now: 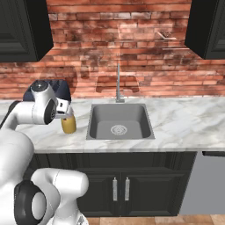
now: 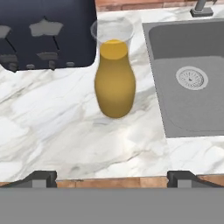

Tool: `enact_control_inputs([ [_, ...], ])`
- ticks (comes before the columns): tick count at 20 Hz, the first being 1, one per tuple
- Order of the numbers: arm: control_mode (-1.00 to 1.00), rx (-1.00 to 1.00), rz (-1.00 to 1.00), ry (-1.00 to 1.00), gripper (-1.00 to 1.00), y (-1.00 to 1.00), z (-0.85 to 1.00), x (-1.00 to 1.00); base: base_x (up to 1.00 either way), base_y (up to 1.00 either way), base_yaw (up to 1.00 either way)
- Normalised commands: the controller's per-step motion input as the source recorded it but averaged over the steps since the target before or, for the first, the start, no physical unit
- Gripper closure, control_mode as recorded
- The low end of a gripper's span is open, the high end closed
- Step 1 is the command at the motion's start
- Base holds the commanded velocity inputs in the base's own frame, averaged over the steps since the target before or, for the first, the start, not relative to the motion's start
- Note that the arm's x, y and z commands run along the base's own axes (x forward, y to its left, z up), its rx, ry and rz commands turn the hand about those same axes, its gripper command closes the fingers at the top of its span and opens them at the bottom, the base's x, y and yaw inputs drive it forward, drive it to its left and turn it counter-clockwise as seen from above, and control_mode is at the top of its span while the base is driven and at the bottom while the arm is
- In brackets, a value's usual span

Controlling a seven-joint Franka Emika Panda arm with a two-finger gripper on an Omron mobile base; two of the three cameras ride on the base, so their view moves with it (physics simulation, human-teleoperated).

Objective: Place the pitcher and cup on the dining counter for serving.

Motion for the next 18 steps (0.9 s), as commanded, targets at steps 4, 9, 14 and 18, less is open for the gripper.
enact_control_inputs([
  [4, -1.0, 0.0, -0.01, 0.0, -1.0, 0.0, -0.17, 0.32, 0.0, 0.0, 0.0],
  [9, -1.0, 0.0, -0.02, 0.0, -1.0, 0.0, -0.05, 0.18, 0.0, 0.0, 0.0],
  [14, -1.0, 0.0, -0.03, 0.0, -1.0, 0.01, -0.06, 0.24, 0.0, 0.0, 0.0],
  [18, -1.0, 0.0, -0.04, 0.0, -1.0, 0.02, -0.07, 0.27, 0.0, 0.0, 0.0],
])
